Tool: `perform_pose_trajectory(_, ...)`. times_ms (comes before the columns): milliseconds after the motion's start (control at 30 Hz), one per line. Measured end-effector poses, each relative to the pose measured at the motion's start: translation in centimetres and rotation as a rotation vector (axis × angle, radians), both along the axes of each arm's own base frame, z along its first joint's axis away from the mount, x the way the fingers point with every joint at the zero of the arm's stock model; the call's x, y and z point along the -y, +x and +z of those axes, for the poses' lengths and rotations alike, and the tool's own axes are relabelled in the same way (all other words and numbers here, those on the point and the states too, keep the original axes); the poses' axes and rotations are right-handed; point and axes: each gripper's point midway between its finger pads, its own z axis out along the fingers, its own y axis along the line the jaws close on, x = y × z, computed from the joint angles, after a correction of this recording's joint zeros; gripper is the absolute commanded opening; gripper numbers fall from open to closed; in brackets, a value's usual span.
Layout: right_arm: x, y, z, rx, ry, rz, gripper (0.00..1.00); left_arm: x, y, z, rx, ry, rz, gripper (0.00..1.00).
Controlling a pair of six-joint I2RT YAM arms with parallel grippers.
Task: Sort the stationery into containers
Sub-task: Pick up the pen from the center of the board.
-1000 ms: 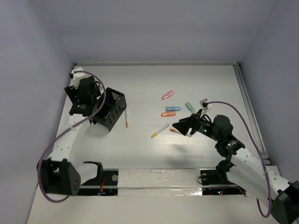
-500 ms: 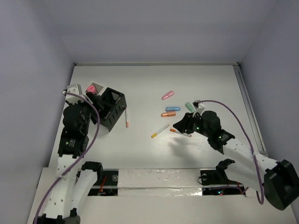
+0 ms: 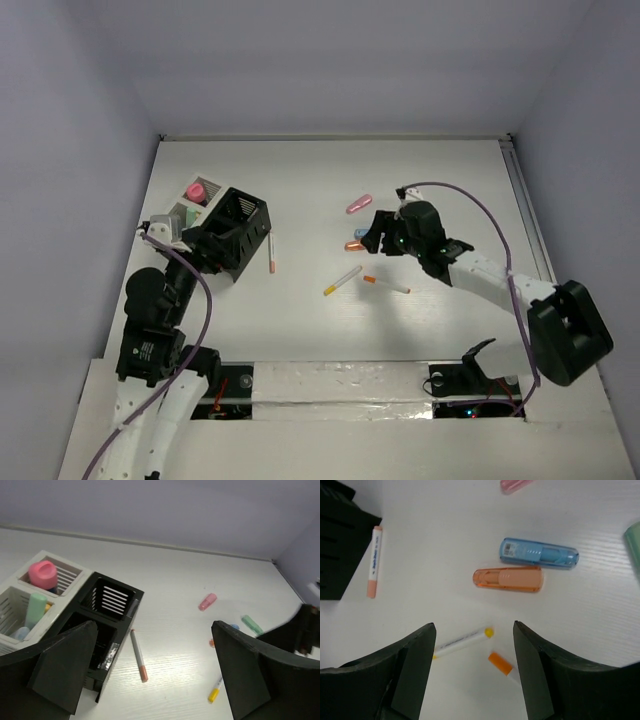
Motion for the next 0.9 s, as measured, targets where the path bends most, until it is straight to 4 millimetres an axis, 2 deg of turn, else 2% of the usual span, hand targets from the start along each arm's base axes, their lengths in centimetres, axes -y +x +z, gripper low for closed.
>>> perform_pose_trajectory(200,-0.4,5.3,-1.0,-0.013,-0.12,-0.089,0.75,1.2,-1.6,0.7,0.038,-0.012,-0.057,0.99)
perform_pose_trajectory(333,-1.5,9.6,-2.6,-0.034,-0.194,-0.138,0.76,0.8,-2.3,1.3,0.062,-0.026,-0.032,0.99)
perform_pose_trajectory(533,-2.6,14.1,-5.1,-0.071,-0.267,-0.191,0.77,0.5,-2.8,1.4,0.069,-0.041,-0.014,0.99)
perform_pose_trajectory(700,-1.7,15.6,-6.5,-0.102,-0.318,-0.243,0.77,0.8,-3.1,1.2,0.065,-0.043,-0.028,0.99)
perform_pose_trajectory(900,-0.7,17.0,-7.2,-0.127,-0.337,-0.284,0.77,0.9,-3.1,1.0,0.055,-0.04,-0.027,0.99)
